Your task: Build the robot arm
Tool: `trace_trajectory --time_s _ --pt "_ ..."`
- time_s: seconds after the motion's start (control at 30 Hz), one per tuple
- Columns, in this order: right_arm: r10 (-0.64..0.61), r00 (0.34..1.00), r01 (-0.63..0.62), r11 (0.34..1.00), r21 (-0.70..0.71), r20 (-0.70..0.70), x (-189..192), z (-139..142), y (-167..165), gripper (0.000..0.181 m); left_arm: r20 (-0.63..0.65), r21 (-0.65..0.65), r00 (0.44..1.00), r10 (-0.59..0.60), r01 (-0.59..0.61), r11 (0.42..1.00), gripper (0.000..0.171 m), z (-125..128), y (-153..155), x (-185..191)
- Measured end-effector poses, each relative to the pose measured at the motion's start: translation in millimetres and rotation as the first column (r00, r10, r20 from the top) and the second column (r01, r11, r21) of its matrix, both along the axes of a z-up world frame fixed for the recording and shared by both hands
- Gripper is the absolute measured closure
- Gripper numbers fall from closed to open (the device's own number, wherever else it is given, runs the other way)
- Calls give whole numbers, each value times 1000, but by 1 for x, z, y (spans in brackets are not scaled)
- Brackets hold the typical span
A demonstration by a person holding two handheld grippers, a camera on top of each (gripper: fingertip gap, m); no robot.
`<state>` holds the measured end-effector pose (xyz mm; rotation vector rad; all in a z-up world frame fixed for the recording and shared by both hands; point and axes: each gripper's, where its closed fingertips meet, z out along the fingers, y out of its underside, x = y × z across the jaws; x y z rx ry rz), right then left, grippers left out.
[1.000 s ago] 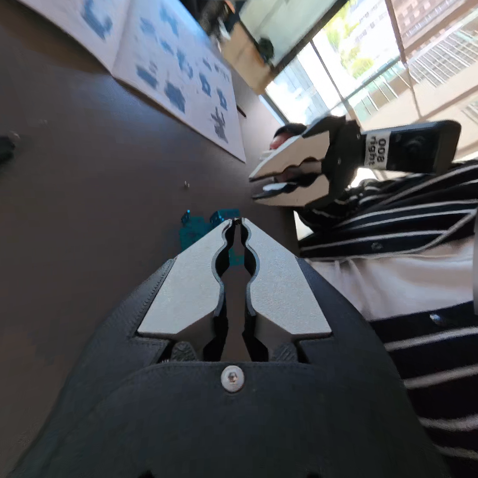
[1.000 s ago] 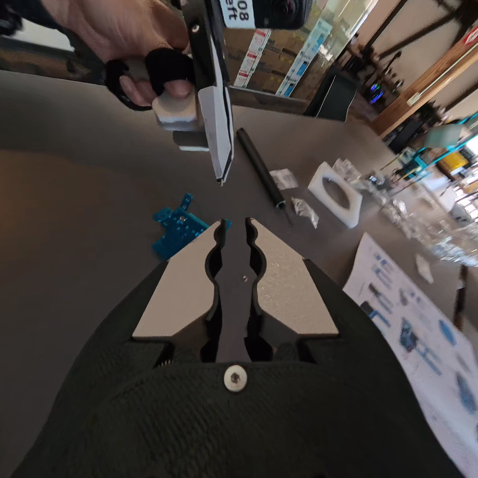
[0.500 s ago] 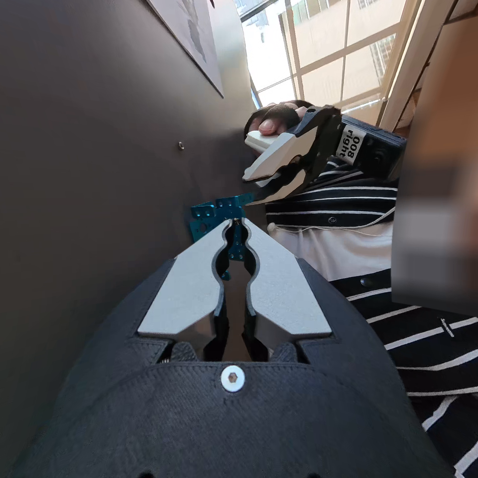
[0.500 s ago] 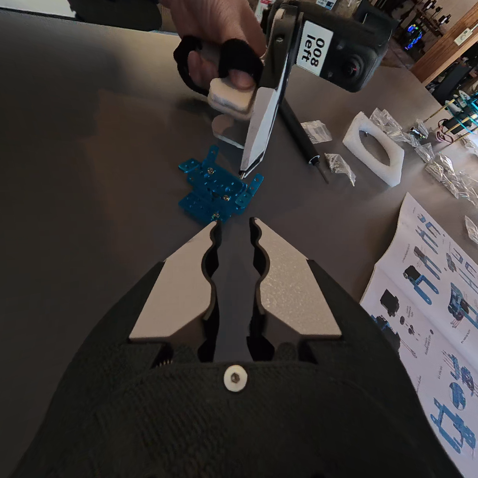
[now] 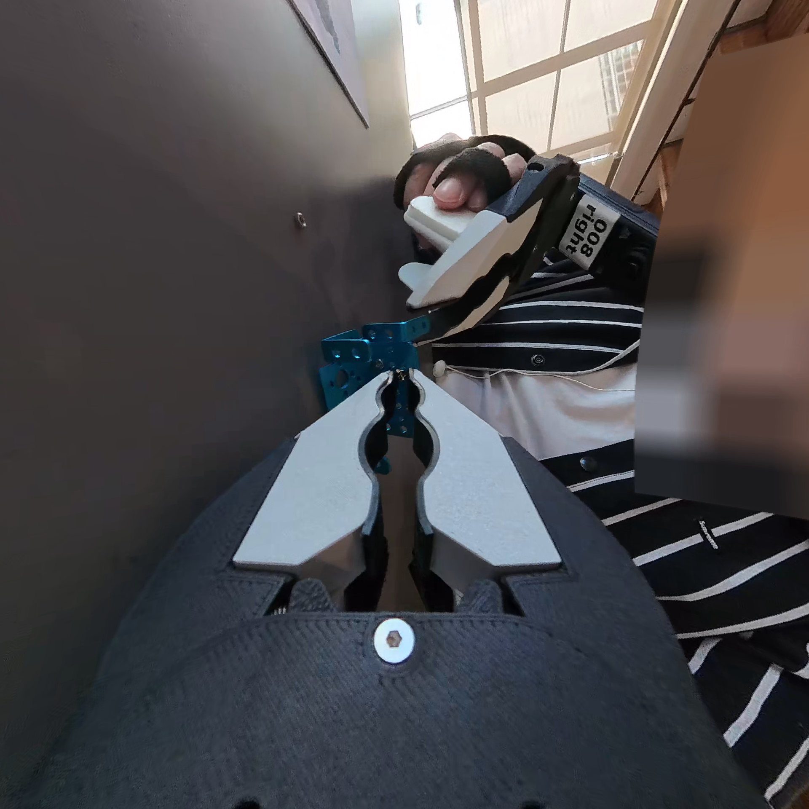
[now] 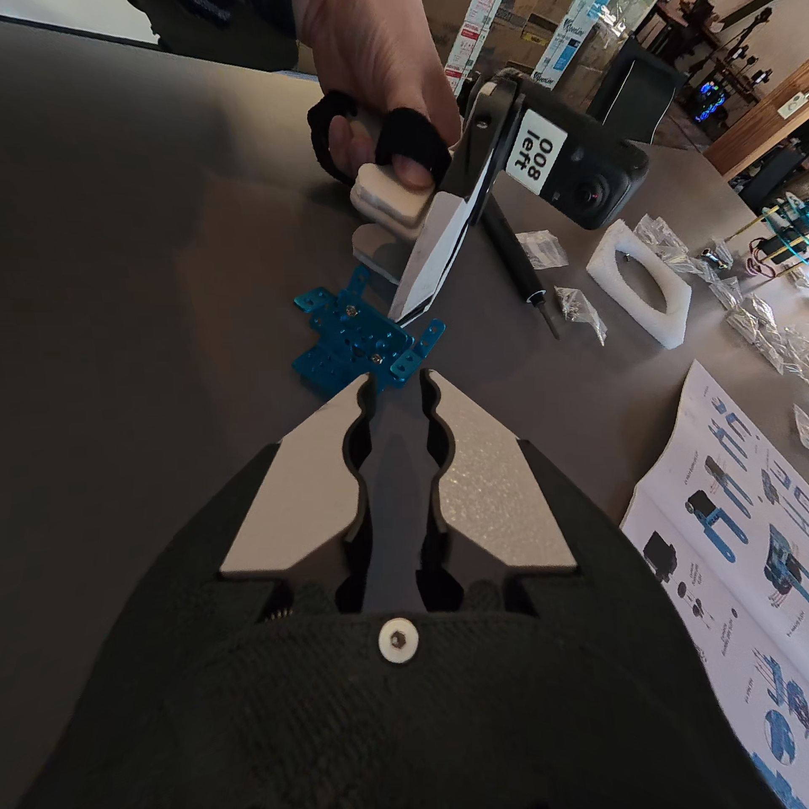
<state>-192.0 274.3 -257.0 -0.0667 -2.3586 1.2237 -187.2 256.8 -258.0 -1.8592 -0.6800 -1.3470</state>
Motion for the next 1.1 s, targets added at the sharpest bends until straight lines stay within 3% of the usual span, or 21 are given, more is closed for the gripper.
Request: trace_trajectory --time_s 0.77,0.97,1.1 --pt "47 999 -47 999 18 -25 7 -7 -5 169 83 -11 995 -54 55 998 169 1 4 15" --pt "175 978 -173 985 -21 114 19 -8 -2 161 110 -15 991 -82 84 996 169 2 3 20" --pt "320 889 -286 947 -149 329 24 -3 2 157 129 -7 987 -95 97 995 169 3 3 23"
